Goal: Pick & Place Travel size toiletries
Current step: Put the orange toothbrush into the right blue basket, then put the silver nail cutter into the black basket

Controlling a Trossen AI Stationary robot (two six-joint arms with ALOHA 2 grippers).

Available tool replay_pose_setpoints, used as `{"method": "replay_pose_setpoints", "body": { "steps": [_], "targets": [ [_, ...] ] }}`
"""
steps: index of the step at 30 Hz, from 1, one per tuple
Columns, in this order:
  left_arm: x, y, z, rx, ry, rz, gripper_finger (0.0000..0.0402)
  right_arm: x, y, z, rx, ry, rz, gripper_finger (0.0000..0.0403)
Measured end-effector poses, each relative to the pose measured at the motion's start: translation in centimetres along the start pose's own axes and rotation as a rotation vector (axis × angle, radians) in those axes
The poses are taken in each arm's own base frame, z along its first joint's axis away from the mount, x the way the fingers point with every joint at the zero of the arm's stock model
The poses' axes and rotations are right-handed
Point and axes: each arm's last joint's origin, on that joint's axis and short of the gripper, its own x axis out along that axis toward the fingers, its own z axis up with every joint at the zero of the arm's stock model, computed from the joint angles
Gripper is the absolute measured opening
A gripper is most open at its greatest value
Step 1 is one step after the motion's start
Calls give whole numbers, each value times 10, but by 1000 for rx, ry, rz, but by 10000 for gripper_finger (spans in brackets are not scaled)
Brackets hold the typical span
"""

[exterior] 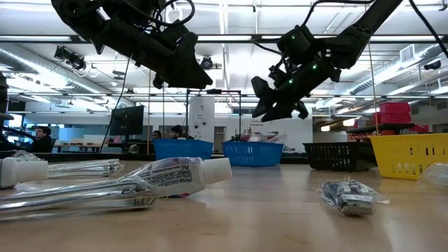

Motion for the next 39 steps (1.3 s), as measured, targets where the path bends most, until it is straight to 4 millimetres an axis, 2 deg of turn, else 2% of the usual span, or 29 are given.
{"method": "replay_pose_setpoints", "body": {
  "steps": [11,17,24,39],
  "targets": [
    [0,0,0,-45,0,0,154,-40,-7,19,-111,25,-102,196],
    [0,0,0,-45,1,-7,154,-67,9,29,-175,-37,-5,180],
    [0,-3,-2,-28,37,-124,154,-81,30,21,-296,-32,86,164],
    [-3,-5,-18,-81,243,-239,154,-87,46,10,-525,88,627,146]
  ]
}}
